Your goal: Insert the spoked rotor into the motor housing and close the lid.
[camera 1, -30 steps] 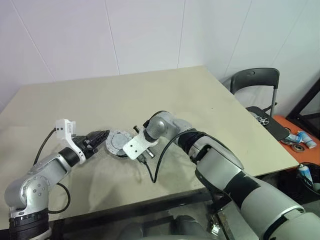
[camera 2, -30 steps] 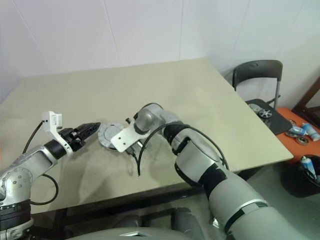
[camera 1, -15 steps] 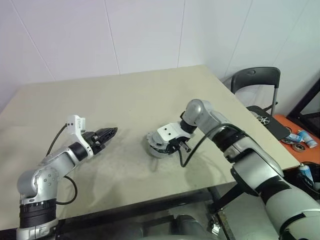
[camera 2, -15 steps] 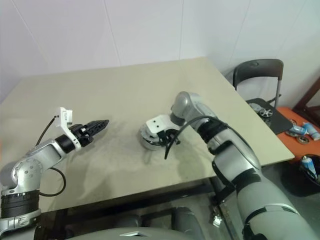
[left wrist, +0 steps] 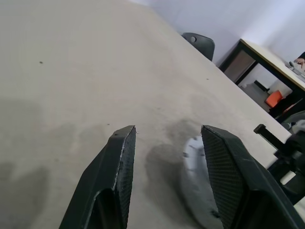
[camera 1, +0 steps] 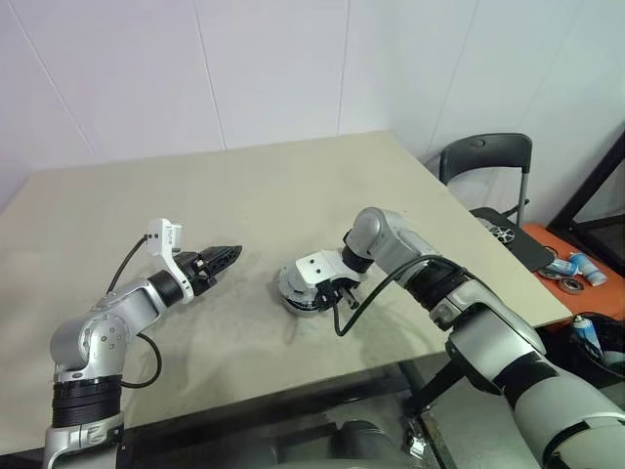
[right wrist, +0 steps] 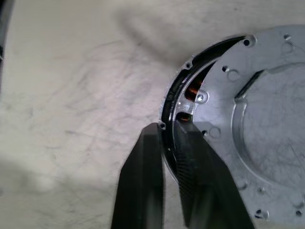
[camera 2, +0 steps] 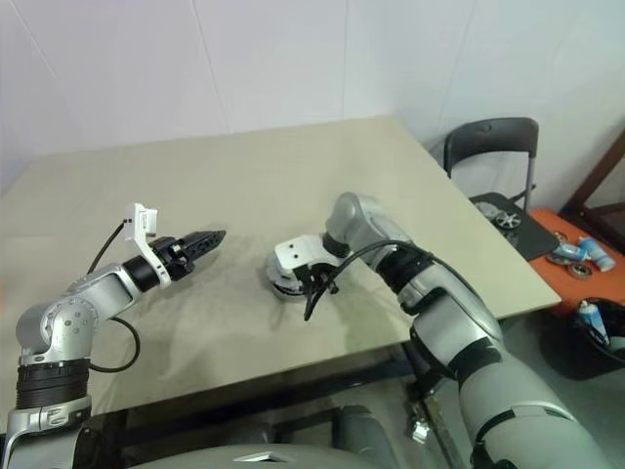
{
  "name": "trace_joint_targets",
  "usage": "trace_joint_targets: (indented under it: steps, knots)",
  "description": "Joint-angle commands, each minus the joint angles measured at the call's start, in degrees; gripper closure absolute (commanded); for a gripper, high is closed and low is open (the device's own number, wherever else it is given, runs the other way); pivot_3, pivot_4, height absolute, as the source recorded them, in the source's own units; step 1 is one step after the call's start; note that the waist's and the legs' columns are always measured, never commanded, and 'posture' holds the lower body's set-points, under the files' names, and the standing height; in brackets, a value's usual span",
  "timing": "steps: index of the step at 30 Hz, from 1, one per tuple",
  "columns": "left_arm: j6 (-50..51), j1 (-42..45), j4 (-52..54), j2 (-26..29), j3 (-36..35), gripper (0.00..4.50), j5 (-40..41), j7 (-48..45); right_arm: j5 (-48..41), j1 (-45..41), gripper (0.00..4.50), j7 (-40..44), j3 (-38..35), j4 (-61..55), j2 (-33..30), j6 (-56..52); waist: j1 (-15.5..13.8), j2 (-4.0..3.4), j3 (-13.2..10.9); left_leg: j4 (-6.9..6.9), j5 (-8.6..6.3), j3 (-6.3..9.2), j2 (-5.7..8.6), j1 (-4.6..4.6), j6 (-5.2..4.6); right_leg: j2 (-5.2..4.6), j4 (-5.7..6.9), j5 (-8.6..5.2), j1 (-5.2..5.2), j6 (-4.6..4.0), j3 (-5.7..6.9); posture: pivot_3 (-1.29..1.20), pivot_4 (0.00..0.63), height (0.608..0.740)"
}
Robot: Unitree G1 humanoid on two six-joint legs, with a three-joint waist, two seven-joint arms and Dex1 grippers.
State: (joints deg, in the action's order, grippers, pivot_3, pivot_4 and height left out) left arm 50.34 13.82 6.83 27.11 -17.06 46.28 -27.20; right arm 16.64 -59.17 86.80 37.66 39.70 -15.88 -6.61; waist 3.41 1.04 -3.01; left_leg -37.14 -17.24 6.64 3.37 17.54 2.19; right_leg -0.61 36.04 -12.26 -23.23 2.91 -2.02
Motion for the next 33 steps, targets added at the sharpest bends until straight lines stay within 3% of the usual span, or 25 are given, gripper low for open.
trace_joint_targets:
  steps: [1, 2, 6, 11, 16, 21, 24, 27, 31, 33]
  knots:
    - [-0.5, -0.1, 2.2, 0.2, -1.3, 2.18, 0.6, 0.1, -0.1, -2.1, 2.85, -0.7, -1.3, 3.5, 1.9, -3.3, 0.6, 0.01, 0.0, 0.02, -0.01, 0.01, -0.07, -0.17, 0.01, 0.04, -0.02, -0.02, 0.19, -0.01, 0.05, 0.0, 0.0, 0.74]
    - [-0.5, -0.3, 2.4, 0.2, -1.4, 2.18, 0.7, 0.1, -0.7, -2.4, 2.57, 1.4, -1.5, 2.9, 1.6, -4.0, 0.8, 0.0, 0.0, 0.01, -0.01, 0.02, -0.12, -0.22, 0.01, 0.06, -0.01, -0.03, 0.26, -0.01, 0.12, 0.0, 0.0, 0.74]
    - [-0.6, -0.7, 2.2, 0.2, -1.5, 2.18, 0.6, -0.1, -5.7, -3.1, 2.57, 5.7, -0.2, -1.7, -1.3, -7.1, 0.5, -0.13, -0.1, -0.03, 0.0, 0.05, -0.15, -0.22, 0.01, -0.04, 0.01, -0.02, 0.2, -0.01, 0.41, 0.0, 0.0, 0.74]
    - [-1.0, -0.5, 1.9, 0.0, -1.4, 2.18, 0.5, -0.1, -15.3, -1.8, 2.57, 5.7, 2.1, -14.5, -8.8, -11.8, -0.3, -0.13, -0.1, -0.06, -0.06, 0.1, -0.08, 0.75, 0.21, -0.2, -0.04, 0.14, -0.74, 0.12, 0.42, 0.0, 0.0, 0.74]
    - [-1.1, 0.2, 1.5, 0.1, -1.4, 2.18, 0.4, -0.4, -23.4, 0.7, 2.57, 3.7, -7.7, -25.0, -11.4, -23.7, -1.2, -0.12, -0.1, -0.07, -0.09, 0.04, -0.05, 2.0, 0.31, -0.28, -0.03, 0.32, -2.02, -0.14, 0.34, 0.0, 0.0, 0.74]
    - [-1.0, 0.9, 0.8, 0.6, -1.4, 2.18, 0.3, -1.0, -21.1, 9.0, 2.57, -22.3, -19.6, -30.5, -5.2, -22.6, -1.8, -0.02, 0.0, -0.05, -0.12, 0.01, -0.05, 1.87, 0.31, -0.28, -0.04, 0.32, -1.9, -0.15, 0.35, 0.0, 0.0, 0.74]
    - [-0.8, 1.4, 0.5, 0.7, -1.3, 2.18, 0.3, -1.0, -20.7, 16.4, 2.57, -31.4, -23.2, -36.4, -3.2, -23.8, -2.7, -0.02, 0.0, -0.06, -0.11, -0.02, -0.07, 1.83, 0.31, -0.23, -0.02, 0.32, -1.84, -0.15, 0.34, 0.0, 0.0, 0.74]
    - [-0.5, 1.9, -0.3, 1.5, -0.5, 2.18, -0.2, -2.1, -21.2, 23.2, 1.97, -36.2, -24.7, -41.9, -2.9, -24.9, -3.1, -0.03, 0.0, -0.1, -0.1, -0.02, -0.04, 1.87, 0.31, -0.25, -0.04, 0.32, -1.84, -0.15, 0.35, 0.0, 0.0, 0.74]
    - [-0.3, 3.7, -1.8, 1.6, 1.0, 2.18, -1.0, -2.8, -21.0, 26.6, 0.65, -38.3, -22.6, -41.9, -3.9, -31.3, -2.7, -0.02, 0.0, -0.17, -0.1, -0.11, -0.04, 1.8, 0.29, -0.21, -0.04, 0.33, -1.75, -0.14, 0.33, 0.0, 0.0, 0.74]
    - [-0.1, 5.0, -2.4, 1.5, 1.7, 2.18, -1.2, -3.1, -20.8, 27.2, 0.65, -39.5, -22.6, -40.6, -3.8, -31.3, -2.6, -0.03, 0.0, -0.21, -0.1, -0.09, -0.09, 1.7, 0.29, -0.14, -0.05, 0.32, -1.62, -0.15, 0.37, 0.0, 0.0, 0.74]
